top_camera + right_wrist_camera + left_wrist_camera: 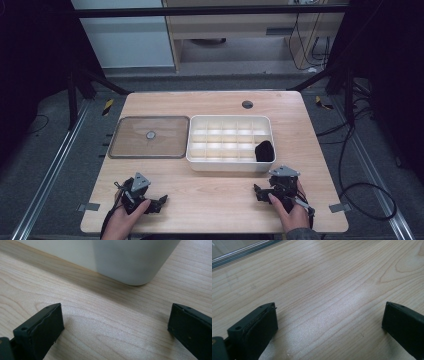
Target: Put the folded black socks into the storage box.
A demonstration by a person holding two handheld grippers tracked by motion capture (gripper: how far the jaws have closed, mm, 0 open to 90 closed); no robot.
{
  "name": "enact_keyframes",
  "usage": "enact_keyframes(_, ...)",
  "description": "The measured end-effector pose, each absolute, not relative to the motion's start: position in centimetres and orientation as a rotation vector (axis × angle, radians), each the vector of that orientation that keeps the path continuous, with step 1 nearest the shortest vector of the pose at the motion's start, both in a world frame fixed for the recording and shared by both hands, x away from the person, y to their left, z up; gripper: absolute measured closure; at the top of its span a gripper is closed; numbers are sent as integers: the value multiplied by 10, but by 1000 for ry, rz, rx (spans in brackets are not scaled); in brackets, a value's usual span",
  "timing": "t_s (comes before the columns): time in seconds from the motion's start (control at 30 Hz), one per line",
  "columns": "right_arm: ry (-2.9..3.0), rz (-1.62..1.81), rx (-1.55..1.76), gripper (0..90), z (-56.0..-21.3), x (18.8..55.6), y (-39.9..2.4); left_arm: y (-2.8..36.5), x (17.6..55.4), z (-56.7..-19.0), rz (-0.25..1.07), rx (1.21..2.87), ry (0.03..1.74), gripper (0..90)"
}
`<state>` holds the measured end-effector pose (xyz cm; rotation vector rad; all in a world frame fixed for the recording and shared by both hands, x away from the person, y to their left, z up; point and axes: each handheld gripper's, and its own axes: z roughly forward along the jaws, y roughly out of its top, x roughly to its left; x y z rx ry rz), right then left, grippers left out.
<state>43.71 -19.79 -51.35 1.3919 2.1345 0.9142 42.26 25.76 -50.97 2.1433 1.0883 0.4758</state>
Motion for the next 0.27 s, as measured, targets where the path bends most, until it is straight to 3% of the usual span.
enact_keyframes(0.27, 2026, 867, 1501, 4, -513, 443, -219, 260, 430, -510, 504, 2115, 1151, 0)
